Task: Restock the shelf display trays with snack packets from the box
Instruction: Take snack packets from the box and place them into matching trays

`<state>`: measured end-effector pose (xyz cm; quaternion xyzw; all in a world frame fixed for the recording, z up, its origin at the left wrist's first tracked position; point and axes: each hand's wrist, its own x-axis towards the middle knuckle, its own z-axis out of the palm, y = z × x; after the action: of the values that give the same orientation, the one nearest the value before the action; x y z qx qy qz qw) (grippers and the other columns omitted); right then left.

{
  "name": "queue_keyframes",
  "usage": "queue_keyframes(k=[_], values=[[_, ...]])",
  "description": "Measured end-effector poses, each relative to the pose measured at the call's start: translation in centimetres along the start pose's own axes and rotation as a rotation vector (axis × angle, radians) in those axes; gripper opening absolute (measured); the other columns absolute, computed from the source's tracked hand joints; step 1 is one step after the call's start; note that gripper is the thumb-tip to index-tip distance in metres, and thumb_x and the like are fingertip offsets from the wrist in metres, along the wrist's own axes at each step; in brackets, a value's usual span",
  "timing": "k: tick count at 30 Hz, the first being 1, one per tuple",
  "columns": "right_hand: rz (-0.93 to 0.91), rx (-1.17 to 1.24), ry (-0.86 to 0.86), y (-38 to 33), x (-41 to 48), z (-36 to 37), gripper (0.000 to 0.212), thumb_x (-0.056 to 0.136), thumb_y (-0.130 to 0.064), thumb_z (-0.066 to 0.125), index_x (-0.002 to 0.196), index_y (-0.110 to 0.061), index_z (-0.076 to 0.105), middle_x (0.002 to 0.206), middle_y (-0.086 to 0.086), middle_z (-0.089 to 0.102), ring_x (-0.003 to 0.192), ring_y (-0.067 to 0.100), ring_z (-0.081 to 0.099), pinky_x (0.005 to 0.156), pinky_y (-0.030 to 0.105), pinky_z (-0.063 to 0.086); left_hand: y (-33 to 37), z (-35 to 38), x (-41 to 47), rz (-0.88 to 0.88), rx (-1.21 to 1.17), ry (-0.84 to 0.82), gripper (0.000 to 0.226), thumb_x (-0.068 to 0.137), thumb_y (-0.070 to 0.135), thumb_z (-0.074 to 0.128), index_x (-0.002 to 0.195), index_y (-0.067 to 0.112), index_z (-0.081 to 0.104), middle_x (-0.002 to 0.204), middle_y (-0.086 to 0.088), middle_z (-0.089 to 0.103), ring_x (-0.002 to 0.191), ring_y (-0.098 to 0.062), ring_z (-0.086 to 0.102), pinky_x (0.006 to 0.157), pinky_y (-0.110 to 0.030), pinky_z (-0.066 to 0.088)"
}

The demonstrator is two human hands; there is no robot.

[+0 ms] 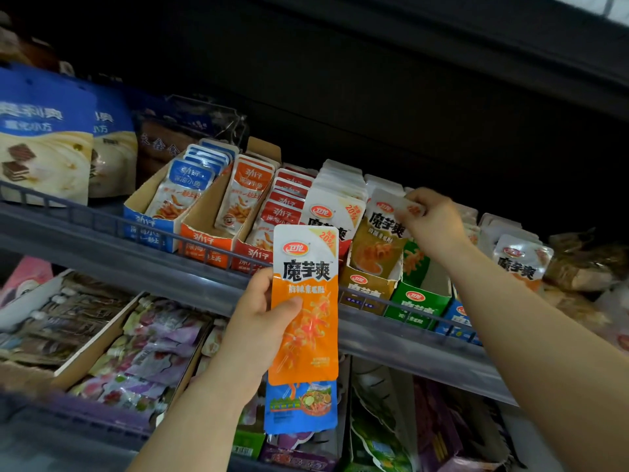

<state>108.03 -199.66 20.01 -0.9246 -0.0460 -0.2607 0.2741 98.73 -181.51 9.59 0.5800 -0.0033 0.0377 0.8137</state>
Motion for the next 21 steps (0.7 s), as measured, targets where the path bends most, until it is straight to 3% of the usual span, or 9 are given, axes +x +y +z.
queue_keyframes(k=[3, 6, 11, 14, 18, 21], values=[[0.007, -0.001, 0.013, 0.6, 0.2, 1.1, 0.026, 0.091, -0.015, 0.053, 0.116, -0.008, 0.057, 0.107, 0.011, 0.061, 0.082, 0.017, 0.053, 0.067, 0.023, 0.039, 0.0, -0.3, 0.0, 0.01, 0.002, 0.011, 0.025, 0.089, 0.008, 0.052, 0.092, 0.033, 0.053, 0.092, 0.004, 0.066, 0.086, -0.018, 0.064, 0.075, -0.039, 0.052], [0.056, 0.034, 0.025, 1.2, 0.7, 1.6, 0.028, 0.092, -0.012, 0.051, 0.12, -0.01, 0.055, 0.118, 0.012, 0.059, 0.099, 0.022, 0.054, 0.074, 0.024, 0.038, 0.0, -0.6, 0.2, 0.021, 0.008, 0.02, 0.026, 0.089, 0.006, 0.052, 0.091, 0.032, 0.054, 0.092, 0.003, 0.066, 0.085, -0.018, 0.064, 0.075, -0.039, 0.052], [0.119, -0.002, -0.027, 1.7, 1.0, 2.2, 0.056, 0.086, -0.003, 0.056, 0.137, -0.016, 0.035, 0.134, 0.016, 0.046, 0.116, 0.031, 0.05, 0.09, 0.034, 0.045, 0.0, -0.7, 0.4, 0.025, 0.013, 0.022, 0.026, 0.089, 0.004, 0.051, 0.091, 0.03, 0.055, 0.089, 0.003, 0.066, 0.081, -0.016, 0.064, 0.07, -0.035, 0.052], [0.119, -0.013, -0.02, 1.9, 0.6, 2.3, 0.066, 0.088, -0.002, 0.055, 0.143, -0.019, 0.023, 0.141, 0.011, 0.041, 0.12, 0.029, 0.047, 0.084, 0.027, 0.041, 0.0, -0.7, 0.4, 0.025, 0.008, 0.024, 0.026, 0.089, 0.004, 0.051, 0.091, 0.029, 0.055, 0.088, 0.004, 0.066, 0.079, -0.015, 0.065, 0.067, -0.033, 0.052], [0.072, -0.022, -0.005, 1.9, 0.6, 2.4, 0.062, 0.088, -0.002, 0.054, 0.141, -0.018, 0.027, 0.14, 0.012, 0.042, 0.126, 0.027, 0.043, 0.095, 0.031, 0.041, -0.2, -0.6, 0.5, 0.008, 0.001, 0.015, 0.025, 0.089, 0.004, 0.051, 0.093, 0.029, 0.055, 0.086, 0.005, 0.068, 0.076, -0.012, 0.066, 0.062, -0.03, 0.051], [0.052, -0.018, -0.007, 1.6, 1.0, 2.3, 0.061, 0.089, -0.002, 0.052, 0.141, -0.021, 0.026, 0.139, 0.011, 0.044, 0.119, 0.027, 0.05, 0.083, 0.027, 0.043, -0.3, -0.5, 0.5, -0.002, 0.003, 0.011, 0.023, 0.089, 0.004, 0.051, 0.095, 0.026, 0.055, 0.087, 0.004, 0.068, 0.078, -0.014, 0.066, 0.065, -0.032, 0.051]])
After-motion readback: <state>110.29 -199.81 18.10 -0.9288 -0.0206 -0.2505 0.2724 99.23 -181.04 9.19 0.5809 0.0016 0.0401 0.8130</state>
